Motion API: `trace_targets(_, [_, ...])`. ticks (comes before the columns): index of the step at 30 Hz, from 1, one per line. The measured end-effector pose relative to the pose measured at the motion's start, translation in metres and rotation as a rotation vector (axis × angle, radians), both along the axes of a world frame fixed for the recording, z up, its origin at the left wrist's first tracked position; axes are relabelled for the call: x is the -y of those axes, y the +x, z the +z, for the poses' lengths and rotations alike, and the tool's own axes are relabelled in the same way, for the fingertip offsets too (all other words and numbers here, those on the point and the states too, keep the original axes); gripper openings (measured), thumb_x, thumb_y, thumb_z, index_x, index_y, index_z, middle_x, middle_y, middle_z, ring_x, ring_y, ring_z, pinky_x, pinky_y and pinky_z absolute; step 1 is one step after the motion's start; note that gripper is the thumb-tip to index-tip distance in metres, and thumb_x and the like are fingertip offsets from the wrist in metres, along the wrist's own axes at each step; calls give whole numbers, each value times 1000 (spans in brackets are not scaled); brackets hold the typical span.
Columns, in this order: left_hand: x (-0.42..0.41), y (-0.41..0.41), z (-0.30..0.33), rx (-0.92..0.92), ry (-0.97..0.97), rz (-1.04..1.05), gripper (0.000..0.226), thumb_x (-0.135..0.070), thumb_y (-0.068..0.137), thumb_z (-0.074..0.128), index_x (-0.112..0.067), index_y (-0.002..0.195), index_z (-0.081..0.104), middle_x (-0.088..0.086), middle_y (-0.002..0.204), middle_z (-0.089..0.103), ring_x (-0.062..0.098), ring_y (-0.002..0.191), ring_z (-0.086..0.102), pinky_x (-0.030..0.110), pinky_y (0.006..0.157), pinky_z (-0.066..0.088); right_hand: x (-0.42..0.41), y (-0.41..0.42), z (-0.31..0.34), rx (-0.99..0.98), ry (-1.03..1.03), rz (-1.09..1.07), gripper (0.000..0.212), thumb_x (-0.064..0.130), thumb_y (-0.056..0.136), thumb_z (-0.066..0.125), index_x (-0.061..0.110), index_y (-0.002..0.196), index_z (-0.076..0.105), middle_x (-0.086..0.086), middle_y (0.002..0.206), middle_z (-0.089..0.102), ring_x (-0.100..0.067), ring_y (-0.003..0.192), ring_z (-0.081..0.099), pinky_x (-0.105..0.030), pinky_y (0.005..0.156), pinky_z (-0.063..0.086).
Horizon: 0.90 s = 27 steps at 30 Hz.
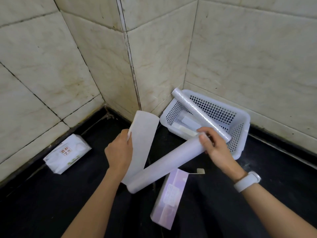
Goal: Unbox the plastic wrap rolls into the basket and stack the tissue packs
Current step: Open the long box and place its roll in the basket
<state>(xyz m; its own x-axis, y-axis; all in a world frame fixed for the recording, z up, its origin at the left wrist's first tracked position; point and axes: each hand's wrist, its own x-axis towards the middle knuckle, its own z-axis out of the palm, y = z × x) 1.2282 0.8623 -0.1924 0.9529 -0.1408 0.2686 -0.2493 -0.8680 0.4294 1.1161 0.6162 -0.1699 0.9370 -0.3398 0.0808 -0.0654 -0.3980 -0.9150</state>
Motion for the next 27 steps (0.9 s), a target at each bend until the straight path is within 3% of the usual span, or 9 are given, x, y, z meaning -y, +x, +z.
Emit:
trace_targets(2, [2, 3, -4, -55, 58, 8, 25, -17, 95, 41, -10, 116, 53, 14, 87, 65, 31, 72, 60, 34, 59, 38, 14, 1, 5, 78, 17, -145, 16, 18, 94, 42, 25, 102, 55, 19, 99, 53, -9, 93, 50, -37, 85, 44])
trace_targets(4, [5, 6, -10, -136, 113, 31, 31, -15, 94, 39, -14, 124, 49, 14, 97, 64, 35, 82, 61, 36, 63, 39, 29, 0, 8, 129, 5, -276, 18, 16, 95, 40, 20, 103, 56, 7, 104, 56, -14, 102, 49, -29, 87, 41])
trace_targets(7, [11, 11, -20, -283, 149, -12, 38, -18, 94, 40, -18, 131, 44, 15, 111, 62, 36, 95, 59, 40, 73, 44, 48, -6, 11, 164, 5, -468, 22, 17, 95, 37, 16, 103, 57, -1, 108, 54, -14, 100, 48, -19, 79, 38])
trace_targets(11, [17, 9, -33, -599, -131, -167, 48, -26, 94, 45, -19, 140, 33, 11, 134, 53, 27, 116, 52, 32, 90, 41, 66, -14, 6, 164, 234, -711, 20, 24, 94, 36, 20, 93, 56, -7, 102, 52, -20, 94, 48, -35, 76, 41])
trace_targets(14, [26, -2, -31, -765, -293, -232, 54, -25, 93, 50, -20, 143, 28, 8, 140, 45, 20, 122, 47, 27, 95, 36, 66, -21, -2, 110, 418, -787, 21, 32, 94, 34, 20, 93, 50, -12, 99, 49, -21, 82, 48, -30, 58, 42])
trace_targets(18, [48, -16, -12, -714, -470, -242, 54, -27, 92, 53, -18, 141, 33, 4, 140, 45, 16, 121, 47, 27, 97, 36, 57, -29, -11, 88, 581, -742, 21, 34, 95, 33, 21, 96, 49, -5, 97, 50, -15, 78, 48, -29, 60, 43])
trace_targets(21, [72, -24, 17, -821, -854, -286, 50, -33, 91, 53, -25, 137, 36, 0, 133, 49, 13, 115, 52, 31, 97, 41, 48, -31, -13, 87, 656, -601, 14, 28, 94, 39, 27, 88, 52, 2, 96, 50, -14, 84, 51, -28, 63, 47])
trace_targets(24, [95, -26, 37, -902, -1279, -145, 50, -30, 91, 52, -22, 137, 34, 6, 131, 53, 23, 115, 56, 45, 100, 44, 41, -34, -17, 67, 707, -404, 14, 23, 94, 42, 23, 87, 54, -1, 102, 49, -17, 89, 52, -22, 58, 52])
trace_targets(27, [109, -19, 48, -840, -1456, -12, 57, -20, 87, 59, -20, 138, 32, 9, 130, 53, 25, 114, 57, 41, 86, 52, 45, -37, -16, -35, 516, -218, 12, 16, 92, 47, 22, 88, 57, -3, 103, 53, -20, 95, 52, -26, 71, 51])
